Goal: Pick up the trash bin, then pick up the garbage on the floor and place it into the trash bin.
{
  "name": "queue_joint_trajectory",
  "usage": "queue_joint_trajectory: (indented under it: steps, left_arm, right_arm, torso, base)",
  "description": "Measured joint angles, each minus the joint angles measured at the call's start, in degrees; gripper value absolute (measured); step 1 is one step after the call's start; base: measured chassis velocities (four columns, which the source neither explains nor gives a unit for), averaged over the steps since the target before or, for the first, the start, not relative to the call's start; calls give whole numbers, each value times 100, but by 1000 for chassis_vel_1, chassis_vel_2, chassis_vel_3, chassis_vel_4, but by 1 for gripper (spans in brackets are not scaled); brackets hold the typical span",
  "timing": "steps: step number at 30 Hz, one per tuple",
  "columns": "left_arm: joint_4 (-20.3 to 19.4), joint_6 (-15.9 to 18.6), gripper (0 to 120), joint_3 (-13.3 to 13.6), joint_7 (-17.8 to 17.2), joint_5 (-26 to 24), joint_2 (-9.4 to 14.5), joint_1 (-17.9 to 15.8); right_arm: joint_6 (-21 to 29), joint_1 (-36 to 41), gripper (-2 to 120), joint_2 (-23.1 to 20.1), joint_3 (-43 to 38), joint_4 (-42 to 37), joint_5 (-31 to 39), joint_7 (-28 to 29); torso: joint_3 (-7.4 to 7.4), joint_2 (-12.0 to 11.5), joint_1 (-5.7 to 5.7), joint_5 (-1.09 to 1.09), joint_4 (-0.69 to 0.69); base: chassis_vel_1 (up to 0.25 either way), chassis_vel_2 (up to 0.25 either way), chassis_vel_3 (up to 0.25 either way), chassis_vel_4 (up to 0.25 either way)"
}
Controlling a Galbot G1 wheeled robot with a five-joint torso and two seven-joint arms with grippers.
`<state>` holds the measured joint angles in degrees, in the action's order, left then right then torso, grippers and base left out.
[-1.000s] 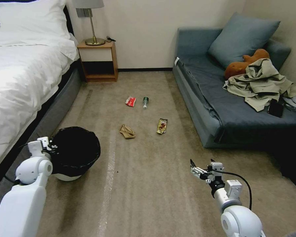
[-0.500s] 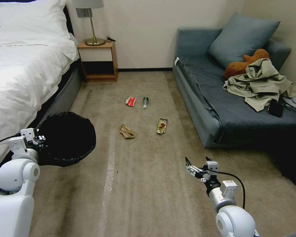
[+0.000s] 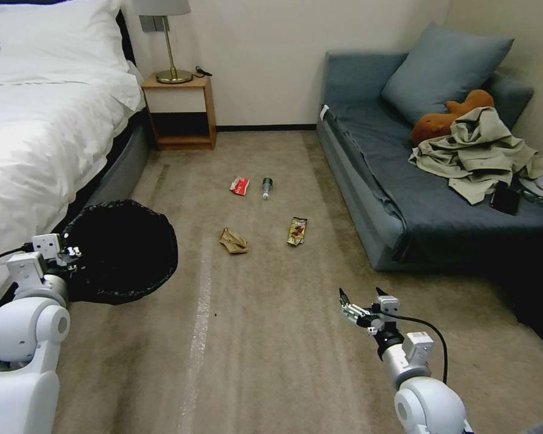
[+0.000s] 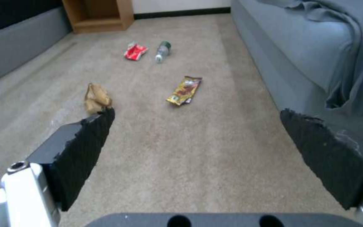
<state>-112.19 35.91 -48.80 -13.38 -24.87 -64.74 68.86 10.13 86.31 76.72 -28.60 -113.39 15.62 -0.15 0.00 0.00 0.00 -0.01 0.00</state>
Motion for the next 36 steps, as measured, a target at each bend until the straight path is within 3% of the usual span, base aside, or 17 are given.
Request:
queue_joint_trajectory:
  steps: [13,36]
  left_arm:
    - [67,29,3,27,-40,-18,40,-156]
    - [289,20,3,65,-68,18,35,-354]
  right_arm:
    - [-40,-161,100,-3,89,234,-11,-21]
    - [-28,-398,100,-67,191,530,26,-21]
  torso:
    - [0,0,0,0,0]
    - [0,0,0,0,0]
  base:
    - [0,0,0,0]
    - [-67,58,64,-67]
